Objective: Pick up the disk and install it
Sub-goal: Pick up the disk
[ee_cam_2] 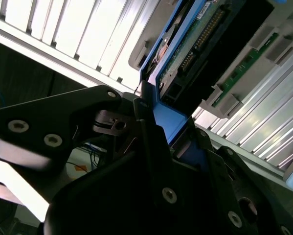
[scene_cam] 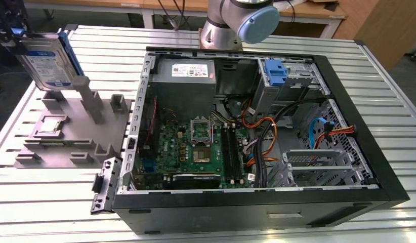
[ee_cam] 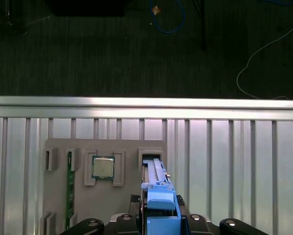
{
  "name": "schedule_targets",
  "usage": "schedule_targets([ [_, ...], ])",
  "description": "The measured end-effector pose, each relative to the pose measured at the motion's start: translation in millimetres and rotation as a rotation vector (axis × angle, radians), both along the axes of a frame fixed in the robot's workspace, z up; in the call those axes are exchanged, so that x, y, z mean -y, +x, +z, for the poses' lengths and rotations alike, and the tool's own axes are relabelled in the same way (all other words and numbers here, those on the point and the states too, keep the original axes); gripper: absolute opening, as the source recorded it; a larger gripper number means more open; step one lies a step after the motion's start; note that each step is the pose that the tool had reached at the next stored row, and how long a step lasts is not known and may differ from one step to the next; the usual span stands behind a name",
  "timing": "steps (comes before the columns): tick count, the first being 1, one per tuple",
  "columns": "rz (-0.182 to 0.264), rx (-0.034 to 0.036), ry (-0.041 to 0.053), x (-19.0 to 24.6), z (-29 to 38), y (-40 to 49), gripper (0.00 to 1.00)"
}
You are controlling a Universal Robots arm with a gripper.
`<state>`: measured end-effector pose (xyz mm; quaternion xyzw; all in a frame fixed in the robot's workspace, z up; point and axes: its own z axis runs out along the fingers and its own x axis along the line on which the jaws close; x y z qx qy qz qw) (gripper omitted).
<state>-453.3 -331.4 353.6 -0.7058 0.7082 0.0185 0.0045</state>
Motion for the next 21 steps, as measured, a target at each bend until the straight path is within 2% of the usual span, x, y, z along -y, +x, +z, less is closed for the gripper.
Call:
schedule_targets([
  [14,0.0,-0.0001,0.0,0.0,9.1,0.0,0.37],
  [21,0.0,0.0,0.0,0.0,9.7,0.0,0.37],
])
